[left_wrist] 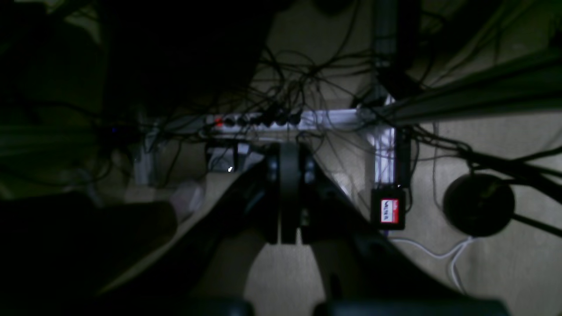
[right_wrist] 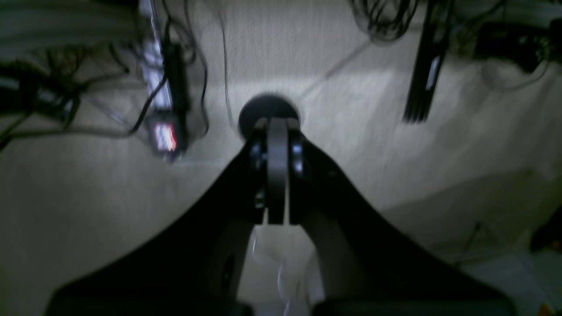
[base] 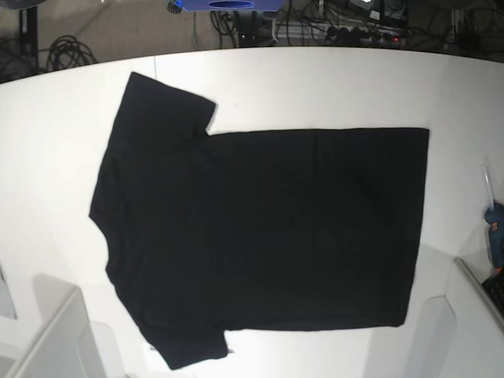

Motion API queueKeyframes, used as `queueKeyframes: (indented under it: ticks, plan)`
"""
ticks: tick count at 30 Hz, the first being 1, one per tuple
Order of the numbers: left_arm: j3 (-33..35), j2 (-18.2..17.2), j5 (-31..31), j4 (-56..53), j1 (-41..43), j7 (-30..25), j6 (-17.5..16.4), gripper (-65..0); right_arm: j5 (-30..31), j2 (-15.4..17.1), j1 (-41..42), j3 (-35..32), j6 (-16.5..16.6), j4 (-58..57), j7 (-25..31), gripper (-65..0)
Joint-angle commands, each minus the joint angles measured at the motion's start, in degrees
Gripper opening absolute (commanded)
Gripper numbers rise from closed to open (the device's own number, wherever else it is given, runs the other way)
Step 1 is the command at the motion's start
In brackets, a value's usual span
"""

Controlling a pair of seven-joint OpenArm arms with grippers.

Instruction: Fold the T-shirt properly

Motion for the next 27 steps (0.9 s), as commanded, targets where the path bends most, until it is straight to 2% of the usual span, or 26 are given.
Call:
queueKeyframes:
  ticks: [1,5,11,15,19,23,27]
  plan:
    - [0.01,-0.28,-0.11,0.09,1.15,-0.65,0.25,-65.0,-0.03,0.2,-1.25,0.0,-0.25,0.86,0.18,-65.0]
    - [0.37,-0.28,-0.11,-7.47,-3.86,-0.56,0.25,-65.0,-0.3,0.55,2.97,-0.26,-0.25,-3.54,-1.49,-65.0]
    - [0.54,-0.02,-0.11,-29.53,-18.28,3.84,0.25,-65.0,-0.38,1.26,16.86,-0.35,-0.17,-28.85,-2.1,-65.0]
    - [8.45,-0.28,-0.11,-43.6,-28.21,3.93,0.25,-65.0,-0.38,2.84,26.18,-1.84,-0.17,-45.38,-1.49,-65.0]
    - [18.65,-0.2,-0.64,-59.95,-37.44,3.4,0.25,-65.0,-0.38,4.86,34.18,-6.86,-0.17,-62.96,4.49,-65.0]
    - [20.06,-0.11,-0.73,-58.98,-35.33,-0.03,0.25,-65.0,-0.12,5.39,33.47,-5.19,-0.17,-65.25,8.53,-65.0]
    - [19.97,-0.9,-0.73,-47.73,-29.09,-2.23,0.25,-65.0,-0.12,5.21,27.23,-2.72,-0.17,-55.4,8.8,-65.0]
